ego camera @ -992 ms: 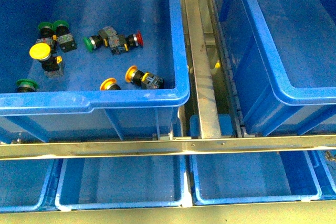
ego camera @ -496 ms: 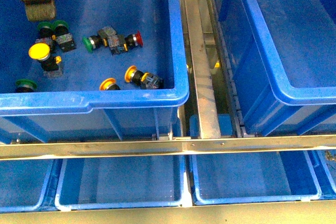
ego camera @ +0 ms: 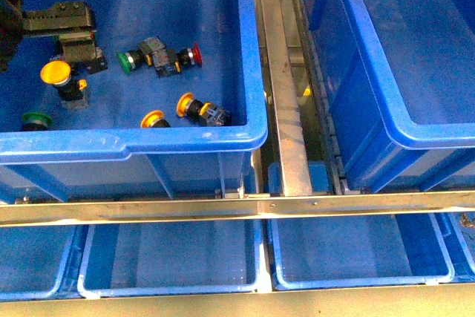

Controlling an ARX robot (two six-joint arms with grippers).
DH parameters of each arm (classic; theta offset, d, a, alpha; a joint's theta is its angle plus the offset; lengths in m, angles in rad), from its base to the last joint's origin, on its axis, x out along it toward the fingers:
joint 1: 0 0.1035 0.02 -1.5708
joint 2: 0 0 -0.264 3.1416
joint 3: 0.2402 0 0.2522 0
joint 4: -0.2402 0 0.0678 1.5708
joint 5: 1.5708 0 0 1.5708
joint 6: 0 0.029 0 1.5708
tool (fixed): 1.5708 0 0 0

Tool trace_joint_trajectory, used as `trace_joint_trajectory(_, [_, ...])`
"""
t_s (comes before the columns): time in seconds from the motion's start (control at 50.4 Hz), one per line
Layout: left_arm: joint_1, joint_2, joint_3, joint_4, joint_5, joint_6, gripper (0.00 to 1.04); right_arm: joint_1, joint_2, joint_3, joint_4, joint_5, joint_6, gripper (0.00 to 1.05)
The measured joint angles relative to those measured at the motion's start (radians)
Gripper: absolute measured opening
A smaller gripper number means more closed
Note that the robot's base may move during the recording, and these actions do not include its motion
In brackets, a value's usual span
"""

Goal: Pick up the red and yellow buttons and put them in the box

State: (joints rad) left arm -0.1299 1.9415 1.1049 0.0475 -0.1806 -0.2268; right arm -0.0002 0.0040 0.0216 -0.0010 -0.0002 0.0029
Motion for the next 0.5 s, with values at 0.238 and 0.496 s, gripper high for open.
trace_joint_trajectory(0.238, [-0.012, 0.066, 0.037, -0.001, -0.064, -0.063, 0.97, 0.000, 0.000, 0.000, 0.000, 0.000, 0.000, 0.99])
trace_joint_trajectory(0.496, [-0.014, 0.124, 0.066, 0.019, -0.086, -0.105, 0.97, 0.000, 0.000, 0.000, 0.000, 0.000, 0.000, 0.99])
